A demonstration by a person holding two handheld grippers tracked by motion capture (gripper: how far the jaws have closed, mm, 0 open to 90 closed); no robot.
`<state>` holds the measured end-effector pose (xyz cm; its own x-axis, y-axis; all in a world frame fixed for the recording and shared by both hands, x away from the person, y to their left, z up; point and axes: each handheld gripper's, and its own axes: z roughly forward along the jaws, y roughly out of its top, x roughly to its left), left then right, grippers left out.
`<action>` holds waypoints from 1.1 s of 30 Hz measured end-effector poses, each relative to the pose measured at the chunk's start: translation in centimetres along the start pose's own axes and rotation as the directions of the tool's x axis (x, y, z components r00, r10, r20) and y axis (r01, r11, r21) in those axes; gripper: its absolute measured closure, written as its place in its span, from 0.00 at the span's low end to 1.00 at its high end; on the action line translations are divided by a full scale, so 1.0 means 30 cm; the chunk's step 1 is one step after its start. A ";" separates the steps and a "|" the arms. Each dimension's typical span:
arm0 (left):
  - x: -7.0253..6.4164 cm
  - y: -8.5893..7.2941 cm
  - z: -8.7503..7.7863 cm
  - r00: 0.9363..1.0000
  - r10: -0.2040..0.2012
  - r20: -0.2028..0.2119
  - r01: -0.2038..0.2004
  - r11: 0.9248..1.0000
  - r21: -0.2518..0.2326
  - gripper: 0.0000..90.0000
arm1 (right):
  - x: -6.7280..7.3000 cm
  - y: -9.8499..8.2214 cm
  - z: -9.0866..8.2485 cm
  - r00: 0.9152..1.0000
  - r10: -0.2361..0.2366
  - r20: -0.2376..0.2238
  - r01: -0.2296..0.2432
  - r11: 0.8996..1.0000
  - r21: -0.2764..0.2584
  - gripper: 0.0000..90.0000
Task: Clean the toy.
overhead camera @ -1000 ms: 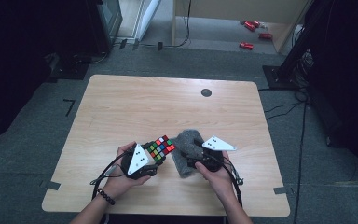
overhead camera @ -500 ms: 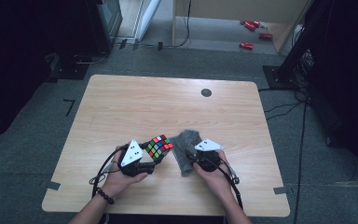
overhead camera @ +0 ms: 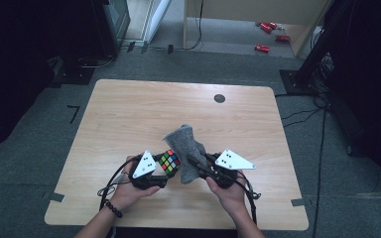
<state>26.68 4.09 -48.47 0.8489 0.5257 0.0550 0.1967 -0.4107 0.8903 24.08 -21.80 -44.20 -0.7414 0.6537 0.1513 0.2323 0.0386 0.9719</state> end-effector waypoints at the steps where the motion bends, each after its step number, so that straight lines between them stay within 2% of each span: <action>1: -0.006 0.000 0.002 1.000 0.007 0.007 -0.007 1.000 0.001 0.38 | 0.003 -0.002 0.005 1.000 0.010 -0.022 -0.010 1.000 0.000 0.75; 5: -0.020 0.006 -0.002 0.999 0.031 0.043 -0.030 0.999 -0.018 0.38 | 0.008 -0.032 0.036 0.999 0.018 -0.036 -0.016 0.998 0.061 0.75; 6: -0.022 0.008 -0.005 0.999 0.036 0.041 -0.035 0.999 -0.022 0.38 | 0.006 -0.040 0.042 0.999 0.021 -0.034 -0.018 0.997 0.077 0.75; 8: -0.018 0.009 -0.011 0.999 0.032 0.044 -0.031 0.999 -0.029 0.38 | -0.005 -0.050 0.044 0.999 0.046 -0.027 -0.044 0.996 0.078 0.75; 9: -0.014 0.010 -0.015 0.998 0.027 0.049 -0.025 0.999 -0.037 0.38 | -0.013 -0.052 0.043 0.999 0.043 -0.011 -0.042 0.996 0.084 0.75; 12: -0.006 0.012 -0.024 0.999 0.012 0.052 -0.009 0.998 -0.057 0.38 | -0.040 -0.064 0.042 0.996 -0.013 0.093 -0.001 0.990 0.142 0.75; 15: -0.003 0.014 -0.028 0.999 0.006 0.053 -0.003 0.998 -0.063 0.38 | -0.065 -0.076 0.034 0.988 0.001 0.156 -0.028 0.985 0.170 0.75; 18: -0.006 0.011 -0.019 0.999 0.013 0.043 -0.011 0.999 -0.040 0.38 | -0.052 -0.055 0.020 0.990 -0.002 0.139 -0.016 0.992 0.125 0.75; 21: -0.012 0.007 -0.008 0.999 0.022 0.042 -0.021 1.000 -0.022 0.38 | -0.011 -0.030 0.015 0.998 -0.016 0.055 0.013 0.998 0.064 0.75; 23: -0.016 0.008 -0.007 0.999 0.025 0.049 -0.024 0.999 -0.022 0.38 | 0.019 -0.024 0.021 0.999 -0.035 0.005 0.035 0.998 0.052 0.74; 24: -0.017 0.009 -0.007 0.998 0.023 0.051 -0.022 0.999 -0.025 0.38 | 0.032 -0.025 0.028 0.999 -0.050 -0.003 0.050 0.997 0.059 0.74; 26: -0.018 0.008 -0.008 0.999 0.029 0.042 -0.028 0.999 -0.018 0.38 | 0.045 -0.032 0.041 0.997 -0.077 0.003 0.076 0.994 0.080 0.74; 28: -0.014 0.007 -0.011 0.999 0.025 0.046 -0.024 0.999 -0.021 0.38 | 0.035 -0.040 0.046 0.998 -0.062 0.013 0.061 0.994 0.091 0.74; 30: -0.013 0.009 -0.015 0.999 0.022 0.046 -0.020 0.999 -0.032 0.38 | 0.012 -0.049 0.046 0.999 -0.037 0.040 0.032 0.994 0.104 0.74; 33: -0.009 0.012 -0.020 0.999 0.012 0.052 -0.010 0.999 -0.051 0.38 | -0.020 -0.060 0.043 0.994 -0.030 0.103 0.015 0.989 0.145 0.74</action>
<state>26.24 4.26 -47.90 0.8756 0.4812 0.0424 0.1633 -0.3775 0.9115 24.92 -21.28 -46.27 -0.6794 0.7266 0.1024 0.3099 0.1576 0.9376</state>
